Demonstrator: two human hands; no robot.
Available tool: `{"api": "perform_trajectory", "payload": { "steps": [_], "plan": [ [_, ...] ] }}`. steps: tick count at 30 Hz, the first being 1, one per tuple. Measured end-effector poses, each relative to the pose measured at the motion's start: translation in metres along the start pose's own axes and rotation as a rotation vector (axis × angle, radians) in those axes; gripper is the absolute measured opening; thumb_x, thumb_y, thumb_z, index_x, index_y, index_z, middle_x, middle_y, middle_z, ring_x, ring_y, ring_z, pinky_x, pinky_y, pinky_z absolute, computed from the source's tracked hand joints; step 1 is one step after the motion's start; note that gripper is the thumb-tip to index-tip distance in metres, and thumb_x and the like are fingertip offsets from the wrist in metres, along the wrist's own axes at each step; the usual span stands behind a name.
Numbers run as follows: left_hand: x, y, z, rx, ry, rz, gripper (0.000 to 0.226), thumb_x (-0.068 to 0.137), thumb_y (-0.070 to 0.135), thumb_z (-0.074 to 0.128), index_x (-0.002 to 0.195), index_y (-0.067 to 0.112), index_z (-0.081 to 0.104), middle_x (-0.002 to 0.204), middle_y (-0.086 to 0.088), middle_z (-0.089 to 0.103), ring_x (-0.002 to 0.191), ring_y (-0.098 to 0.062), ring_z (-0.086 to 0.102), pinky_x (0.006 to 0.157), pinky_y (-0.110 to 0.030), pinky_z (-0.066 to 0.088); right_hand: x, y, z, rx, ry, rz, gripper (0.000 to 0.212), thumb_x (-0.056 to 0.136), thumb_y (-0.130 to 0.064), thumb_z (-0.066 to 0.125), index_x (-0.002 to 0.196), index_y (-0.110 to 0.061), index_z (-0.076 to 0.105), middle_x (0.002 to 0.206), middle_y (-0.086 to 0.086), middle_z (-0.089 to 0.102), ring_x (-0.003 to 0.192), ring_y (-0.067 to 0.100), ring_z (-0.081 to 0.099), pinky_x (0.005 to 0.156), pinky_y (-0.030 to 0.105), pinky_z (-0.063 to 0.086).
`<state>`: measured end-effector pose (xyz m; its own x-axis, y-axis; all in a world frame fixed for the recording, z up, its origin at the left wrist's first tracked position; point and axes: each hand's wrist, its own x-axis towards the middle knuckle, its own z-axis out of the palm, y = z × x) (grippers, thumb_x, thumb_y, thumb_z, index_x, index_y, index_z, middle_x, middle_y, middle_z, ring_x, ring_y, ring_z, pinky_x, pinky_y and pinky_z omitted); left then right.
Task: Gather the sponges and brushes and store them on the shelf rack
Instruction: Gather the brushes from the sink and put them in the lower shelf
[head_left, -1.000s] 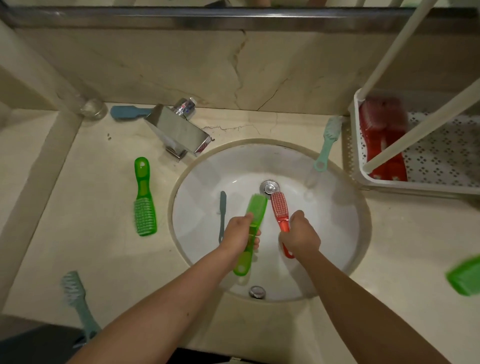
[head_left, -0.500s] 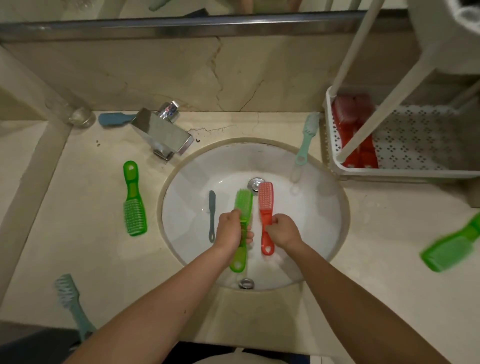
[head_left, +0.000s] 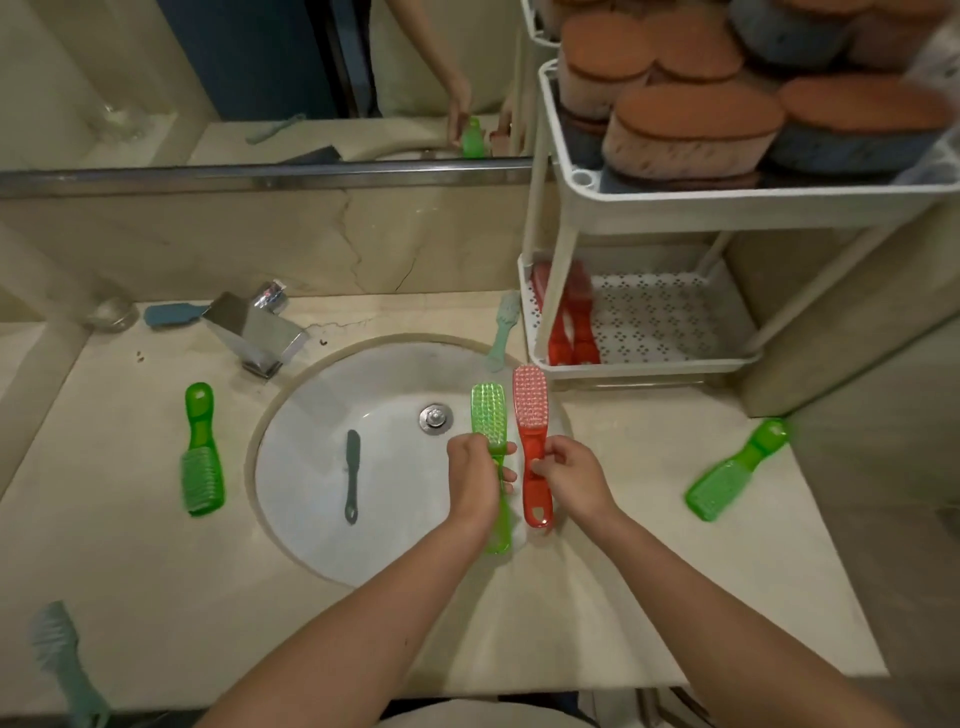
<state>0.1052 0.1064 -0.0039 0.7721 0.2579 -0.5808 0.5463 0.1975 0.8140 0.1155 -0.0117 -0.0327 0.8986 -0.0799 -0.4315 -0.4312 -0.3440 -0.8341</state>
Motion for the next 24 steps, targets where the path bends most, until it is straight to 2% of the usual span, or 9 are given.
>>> {"api": "perform_trajectory", "payload": {
  "steps": [4,9,12,14,16,18,21,22,24],
  "plan": [
    [-0.015,-0.008,0.026,0.030,-0.035,0.040,0.033,0.093,0.014,0.029,0.114,-0.005,0.046,0.104,-0.022,0.066,0.056,-0.019,0.052,0.052,-0.029,0.042,-0.005,0.007,-0.029,0.026,-0.022,-0.006,0.013,0.078,0.001,0.057,0.078,-0.007,0.067,0.073,0.014,0.066,0.068,0.022,0.061,0.070,0.040,0.051],
    [-0.029,-0.017,0.053,-0.028,-0.023,0.044,0.027,0.092,0.015,0.031,0.109,-0.002,0.045,0.092,-0.021,0.064,0.052,-0.019,0.049,0.042,-0.025,0.037,-0.009,0.013,-0.059,0.053,-0.043,-0.038,0.019,0.078,0.001,0.055,0.078,-0.011,0.070,0.075,0.010,0.071,0.066,0.023,0.066,0.060,0.031,0.054],
    [-0.033,-0.014,0.069,-0.058,-0.015,0.086,0.029,0.093,0.014,0.032,0.109,-0.004,0.047,0.085,-0.018,0.063,0.051,-0.019,0.048,0.042,-0.025,0.037,-0.005,0.008,-0.075,0.057,-0.033,-0.077,0.022,0.078,0.001,0.055,0.079,-0.013,0.071,0.080,0.013,0.072,0.075,0.033,0.068,0.070,0.041,0.055],
    [-0.034,-0.007,0.080,-0.063,-0.002,0.139,0.024,0.093,0.015,0.032,0.104,0.001,0.048,0.078,-0.015,0.062,0.049,-0.017,0.048,0.042,-0.025,0.037,-0.002,0.002,-0.084,0.080,-0.013,-0.094,0.031,0.078,0.004,0.055,0.072,-0.022,0.072,0.073,0.005,0.072,0.070,0.029,0.068,0.068,0.040,0.055],
    [-0.033,0.002,0.091,-0.084,0.006,0.175,0.012,0.094,0.015,0.033,0.095,0.013,0.045,0.076,-0.011,0.060,0.050,-0.016,0.049,0.044,-0.026,0.039,0.003,-0.007,-0.094,0.117,-0.005,-0.114,0.033,0.078,0.006,0.057,0.068,-0.022,0.071,0.065,-0.001,0.070,0.062,0.019,0.065,0.059,0.031,0.053],
    [-0.030,0.014,0.101,-0.115,0.012,0.193,0.010,0.095,0.015,0.034,0.092,0.017,0.043,0.078,-0.011,0.060,0.053,-0.017,0.050,0.047,-0.027,0.041,0.012,-0.017,-0.105,0.139,-0.018,-0.129,0.026,0.077,0.007,0.058,0.076,-0.015,0.072,0.069,0.001,0.071,0.060,0.015,0.063,0.056,0.025,0.049],
    [-0.023,0.035,0.113,-0.135,0.004,0.231,0.009,0.096,0.016,0.036,0.094,0.018,0.044,0.079,-0.007,0.064,0.050,-0.012,0.053,0.045,-0.023,0.043,0.028,-0.037,-0.121,0.155,-0.034,-0.158,0.020,0.080,0.008,0.058,0.091,-0.003,0.071,0.091,0.021,0.072,0.079,0.031,0.065,0.078,0.042,0.054],
    [-0.019,0.043,0.117,-0.137,-0.001,0.236,0.009,0.096,0.016,0.036,0.095,0.018,0.044,0.080,-0.007,0.066,0.049,-0.011,0.054,0.044,-0.022,0.043,0.034,-0.044,-0.125,0.156,-0.027,-0.177,0.021,0.081,0.009,0.059,0.096,-0.002,0.069,0.090,0.021,0.071,0.079,0.031,0.065,0.079,0.041,0.054],
    [-0.011,0.057,0.125,-0.126,-0.014,0.225,0.010,0.097,0.018,0.035,0.097,0.017,0.046,0.088,-0.011,0.070,0.054,-0.014,0.056,0.047,-0.025,0.044,0.046,-0.058,-0.131,0.114,0.012,-0.200,0.030,0.082,0.007,0.063,0.110,-0.004,0.062,0.077,0.012,0.065,0.070,0.023,0.062,0.069,0.031,0.052]
  ]
}}
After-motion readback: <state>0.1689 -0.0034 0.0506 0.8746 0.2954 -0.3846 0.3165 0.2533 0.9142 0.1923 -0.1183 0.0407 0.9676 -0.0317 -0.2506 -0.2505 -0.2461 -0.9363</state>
